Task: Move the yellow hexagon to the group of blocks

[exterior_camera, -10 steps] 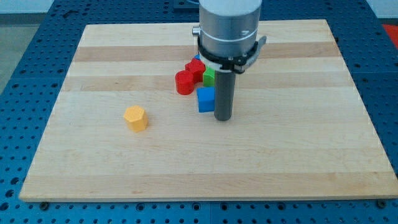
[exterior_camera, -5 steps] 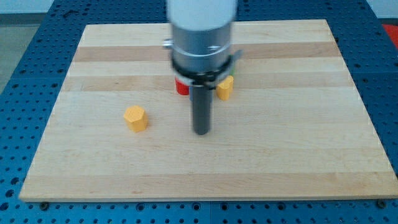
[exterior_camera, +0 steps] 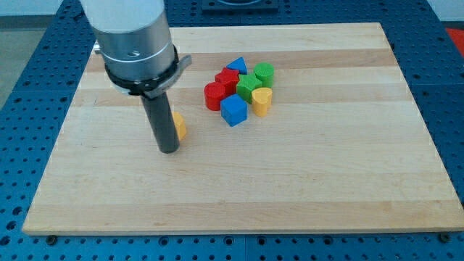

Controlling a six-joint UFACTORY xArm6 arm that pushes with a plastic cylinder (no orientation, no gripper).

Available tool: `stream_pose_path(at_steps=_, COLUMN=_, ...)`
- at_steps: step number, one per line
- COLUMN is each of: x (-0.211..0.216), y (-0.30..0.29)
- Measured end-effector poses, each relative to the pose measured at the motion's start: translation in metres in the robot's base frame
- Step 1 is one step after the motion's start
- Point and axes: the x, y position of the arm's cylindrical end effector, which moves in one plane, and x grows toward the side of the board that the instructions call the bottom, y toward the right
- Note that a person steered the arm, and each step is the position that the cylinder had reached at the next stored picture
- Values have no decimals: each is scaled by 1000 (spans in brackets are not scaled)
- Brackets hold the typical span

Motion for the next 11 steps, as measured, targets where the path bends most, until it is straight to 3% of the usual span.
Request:
stream_pose_path(at_steps=1, x=-5, y=-30)
stream_pose_path(at_steps=2, x=-32, y=-17)
stream_pose_path(at_steps=4, x=-44, y=53)
stream_pose_path(at_steps=6, x=-33, y=36)
stream_pose_path(at_steps=9, x=-12, y=68)
stream_pose_path(at_steps=11, x=-29, y=98)
